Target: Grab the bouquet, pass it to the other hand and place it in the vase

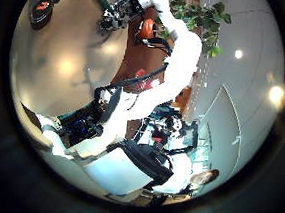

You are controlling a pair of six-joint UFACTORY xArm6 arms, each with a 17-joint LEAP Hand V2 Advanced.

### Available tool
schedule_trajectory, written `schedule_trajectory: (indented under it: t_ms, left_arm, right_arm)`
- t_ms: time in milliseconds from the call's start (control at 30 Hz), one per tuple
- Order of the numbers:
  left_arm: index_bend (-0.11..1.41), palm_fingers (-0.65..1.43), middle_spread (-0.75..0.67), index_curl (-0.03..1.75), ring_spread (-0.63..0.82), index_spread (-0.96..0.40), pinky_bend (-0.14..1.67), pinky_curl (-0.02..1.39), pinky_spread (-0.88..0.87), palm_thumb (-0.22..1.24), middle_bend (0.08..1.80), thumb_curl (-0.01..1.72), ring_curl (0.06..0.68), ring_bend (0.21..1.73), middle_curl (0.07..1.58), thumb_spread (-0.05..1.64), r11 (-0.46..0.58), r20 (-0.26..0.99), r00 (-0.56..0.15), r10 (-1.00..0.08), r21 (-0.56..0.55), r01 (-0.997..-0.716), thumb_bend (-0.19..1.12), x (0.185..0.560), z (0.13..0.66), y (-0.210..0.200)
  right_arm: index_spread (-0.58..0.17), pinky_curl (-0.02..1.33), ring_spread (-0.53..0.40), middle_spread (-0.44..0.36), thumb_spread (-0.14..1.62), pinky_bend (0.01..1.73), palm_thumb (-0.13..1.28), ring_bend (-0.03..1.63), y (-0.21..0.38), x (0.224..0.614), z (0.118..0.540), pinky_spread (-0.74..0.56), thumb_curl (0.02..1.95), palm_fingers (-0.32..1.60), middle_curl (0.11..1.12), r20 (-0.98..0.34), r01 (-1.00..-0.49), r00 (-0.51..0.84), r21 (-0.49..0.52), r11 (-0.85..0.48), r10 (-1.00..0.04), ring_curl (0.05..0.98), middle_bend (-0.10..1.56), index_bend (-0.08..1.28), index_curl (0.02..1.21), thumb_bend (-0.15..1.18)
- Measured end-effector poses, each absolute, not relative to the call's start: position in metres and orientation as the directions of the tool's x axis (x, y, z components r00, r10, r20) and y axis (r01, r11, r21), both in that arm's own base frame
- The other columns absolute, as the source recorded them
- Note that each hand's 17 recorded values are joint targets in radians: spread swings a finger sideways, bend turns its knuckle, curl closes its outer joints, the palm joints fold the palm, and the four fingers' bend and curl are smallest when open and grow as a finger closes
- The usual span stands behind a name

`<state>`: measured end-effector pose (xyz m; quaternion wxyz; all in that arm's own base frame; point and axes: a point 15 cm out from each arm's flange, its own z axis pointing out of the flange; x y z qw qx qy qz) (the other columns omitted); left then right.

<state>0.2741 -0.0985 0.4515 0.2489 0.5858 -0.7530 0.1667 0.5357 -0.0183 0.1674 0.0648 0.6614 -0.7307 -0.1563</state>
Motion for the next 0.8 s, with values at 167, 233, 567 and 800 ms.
schedule_trajectory:
  t_ms: [167, 233, 567, 800]
  left_arm:
    - [0.19, 0.14, 0.41, 0.39, 0.58, 0.18, 0.18, 0.25, 0.53, 0.41, 0.19, 0.33, 0.201, 0.46, 0.34, 1.09, 0.258, 0.570, -0.191, -0.799, 0.039, -0.965, -0.02, 0.274, 0.452, -0.099]
    - [0.19, 0.14, 0.41, 0.39, 0.58, 0.18, 0.18, 0.26, 0.53, 0.41, 0.19, 0.33, 0.201, 0.46, 0.34, 1.09, 0.257, 0.570, -0.189, -0.800, 0.040, -0.965, -0.02, 0.274, 0.452, -0.098]
    - [0.19, 0.14, 0.41, 0.39, 0.58, 0.19, 0.18, 0.26, 0.53, 0.41, 0.19, 0.33, 0.201, 0.46, 0.34, 1.09, 0.260, 0.570, -0.194, -0.798, 0.034, -0.965, -0.02, 0.274, 0.453, -0.098]
    - [0.19, 0.14, 0.41, 0.39, 0.58, 0.19, 0.18, 0.26, 0.53, 0.41, 0.19, 0.33, 0.201, 0.46, 0.34, 1.09, 0.260, 0.570, -0.196, -0.798, 0.031, -0.965, -0.02, 0.273, 0.455, -0.098]
  right_arm:
    - [-0.368, 0.51, -0.230, -0.213, 0.89, 1.25, 1.03, 1.29, -0.022, 0.540, 0.169, -0.31, 0.66, 1.25, 0.75, -0.112, -0.952, -0.121, 0.296, 0.084, -0.986, 0.583, 1.14, 0.92, 0.83, 0.01]
    - [-0.353, 0.55, -0.231, -0.209, 0.88, 1.31, 1.08, 1.33, -0.023, 0.544, 0.176, -0.29, 0.69, 1.21, 0.78, -0.112, -0.958, -0.122, 0.273, 0.087, -0.986, 0.609, 1.19, 0.98, 0.86, 0.03]
    - [-0.291, 0.67, -0.216, -0.171, 0.88, 1.40, 1.19, 1.43, -0.037, 0.550, 0.249, -0.21, 0.84, 1.11, 0.85, -0.137, -0.986, -0.105, 0.140, 0.085, -0.985, 0.690, 1.32, 1.11, 0.93, 0.09]
    - [-0.267, 0.73, -0.208, -0.155, 0.88, 1.39, 1.18, 1.45, -0.022, 0.552, 0.330, -0.18, 0.94, 1.10, 0.85, -0.267, -0.998, -0.045, -0.024, 0.054, -0.963, 0.712, 1.35, 1.14, 0.94, 0.10]
